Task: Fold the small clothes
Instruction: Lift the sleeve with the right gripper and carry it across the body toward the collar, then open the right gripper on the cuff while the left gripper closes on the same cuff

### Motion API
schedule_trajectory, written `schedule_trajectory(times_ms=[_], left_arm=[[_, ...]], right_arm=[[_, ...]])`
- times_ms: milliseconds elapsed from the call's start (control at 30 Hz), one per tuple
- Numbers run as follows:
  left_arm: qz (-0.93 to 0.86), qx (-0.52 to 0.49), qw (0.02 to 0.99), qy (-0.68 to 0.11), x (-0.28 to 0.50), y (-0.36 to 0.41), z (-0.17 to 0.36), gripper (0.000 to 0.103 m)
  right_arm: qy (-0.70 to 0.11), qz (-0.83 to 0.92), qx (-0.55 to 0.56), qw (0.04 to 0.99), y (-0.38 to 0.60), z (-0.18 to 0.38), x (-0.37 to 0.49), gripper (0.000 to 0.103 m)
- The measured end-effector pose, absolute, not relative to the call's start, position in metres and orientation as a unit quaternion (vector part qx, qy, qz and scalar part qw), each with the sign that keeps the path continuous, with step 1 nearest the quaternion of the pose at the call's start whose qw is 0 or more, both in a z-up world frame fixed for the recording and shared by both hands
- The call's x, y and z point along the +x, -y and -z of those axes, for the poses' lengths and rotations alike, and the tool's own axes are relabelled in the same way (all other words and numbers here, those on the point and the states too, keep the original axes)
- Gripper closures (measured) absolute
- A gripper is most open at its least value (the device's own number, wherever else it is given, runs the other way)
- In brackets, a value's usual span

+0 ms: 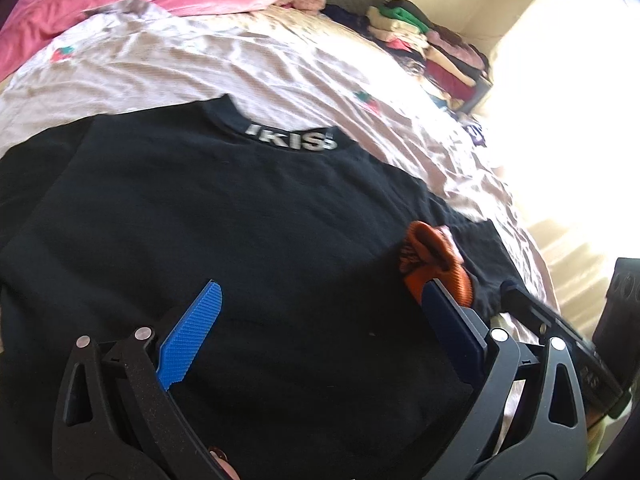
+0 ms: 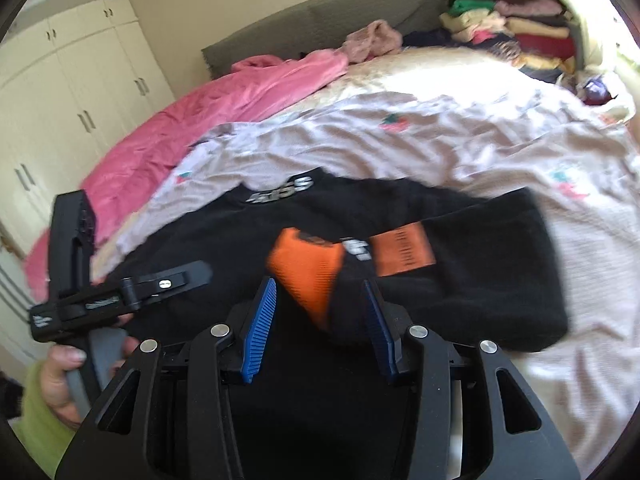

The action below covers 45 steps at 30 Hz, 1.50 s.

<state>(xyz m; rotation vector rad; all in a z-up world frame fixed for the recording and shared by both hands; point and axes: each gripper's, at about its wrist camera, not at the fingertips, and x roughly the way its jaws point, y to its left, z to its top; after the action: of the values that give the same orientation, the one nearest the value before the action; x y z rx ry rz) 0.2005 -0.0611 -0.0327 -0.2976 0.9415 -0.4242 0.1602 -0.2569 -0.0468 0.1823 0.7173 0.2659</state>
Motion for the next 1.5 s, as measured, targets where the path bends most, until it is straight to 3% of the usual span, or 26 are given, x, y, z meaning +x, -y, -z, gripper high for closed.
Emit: schedule_trajectory(times_ms=[233, 567, 700, 767, 833, 1033, 1500], left_arm=[[0.278, -0.141, 0.837, -0.449, 0.201, 0.104, 0.024, 0.032], [0.333, -0.112, 0.822, -0.448, 0.213, 0.158, 0.027, 0.039], [0.369, -0.073, 0.819, -0.433, 0.207, 0.182, 0.022, 0.051], [0.381, -0.051, 0.813, -0.438, 0.202, 0.188, 0.027, 0.065], [0.393, -0.045, 0.804, -0.444, 0.198, 0.189, 0.031, 0.07], [0.403, -0.016, 0.793, -0.457, 0.184, 0.179, 0.041, 0.069], [0.347, -0.148, 0.795, -0.476, 0.218, 0.151, 0.052, 0.07]], right_arm=[[-0.327, -0.057, 0.069, 0.941, 0.296, 0.05, 0.147, 0.058], [-0.332, -0.039, 0.095, 0.938, 0.323, 0.062, 0.154, 0.058], [-0.335, -0.034, 0.11, 0.935, 0.331, 0.068, 0.154, 0.058], [-0.335, -0.033, 0.111, 0.935, 0.333, 0.068, 0.153, 0.058], [-0.334, -0.032, 0.111, 0.935, 0.333, 0.068, 0.152, 0.058], [-0.337, -0.03, 0.113, 0.934, 0.333, 0.07, 0.154, 0.058], [-0.328, -0.028, 0.116, 0.937, 0.334, 0.067, 0.15, 0.058]])
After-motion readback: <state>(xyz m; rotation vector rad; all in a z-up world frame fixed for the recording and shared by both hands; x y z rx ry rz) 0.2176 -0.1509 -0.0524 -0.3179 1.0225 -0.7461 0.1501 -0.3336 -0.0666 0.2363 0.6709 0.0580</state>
